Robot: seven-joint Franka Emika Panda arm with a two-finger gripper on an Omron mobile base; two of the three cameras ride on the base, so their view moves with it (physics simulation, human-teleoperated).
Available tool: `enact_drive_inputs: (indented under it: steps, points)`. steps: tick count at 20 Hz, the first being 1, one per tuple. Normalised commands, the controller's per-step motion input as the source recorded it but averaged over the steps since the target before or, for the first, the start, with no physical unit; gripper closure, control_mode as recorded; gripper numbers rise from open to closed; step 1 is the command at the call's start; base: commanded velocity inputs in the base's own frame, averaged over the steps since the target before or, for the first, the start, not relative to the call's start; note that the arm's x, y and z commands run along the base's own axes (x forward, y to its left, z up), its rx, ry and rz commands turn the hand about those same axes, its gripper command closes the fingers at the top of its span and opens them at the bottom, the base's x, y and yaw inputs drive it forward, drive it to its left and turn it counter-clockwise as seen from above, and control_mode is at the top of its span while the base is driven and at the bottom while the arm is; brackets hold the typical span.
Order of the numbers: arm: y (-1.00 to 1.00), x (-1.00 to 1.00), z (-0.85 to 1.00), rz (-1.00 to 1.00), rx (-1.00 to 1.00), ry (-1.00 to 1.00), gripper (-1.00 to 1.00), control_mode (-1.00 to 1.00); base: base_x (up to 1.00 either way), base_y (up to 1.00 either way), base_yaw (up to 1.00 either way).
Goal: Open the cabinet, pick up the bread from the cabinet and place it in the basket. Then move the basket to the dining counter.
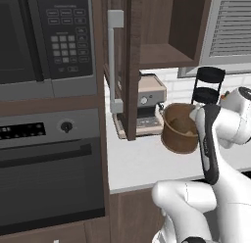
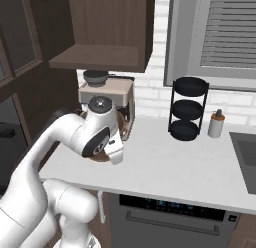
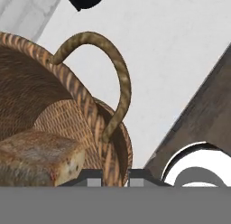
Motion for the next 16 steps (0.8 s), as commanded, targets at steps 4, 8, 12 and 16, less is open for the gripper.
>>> enact_drive_inputs:
  steps: [4,8,12,16]
  points:
    - [0.00,-0.69,1.00,-0.09,0.00,0.15,1.00,-1.00,0.00,0.00,0.00]
    - [0.00,-0.62,0.95,-0.05,0.00,0.13,1.00,-1.00,0.00,0.00,0.00]
    - [0.16,-0.93,0.19,0.00,0.02,-0.08,1.00,-1.00,0.00,0.00,0.00]
    - [0.61,-0.67,0.00,0.05,-0.03,-0.15,1.00,-1.00,0.00,0.00,0.00]
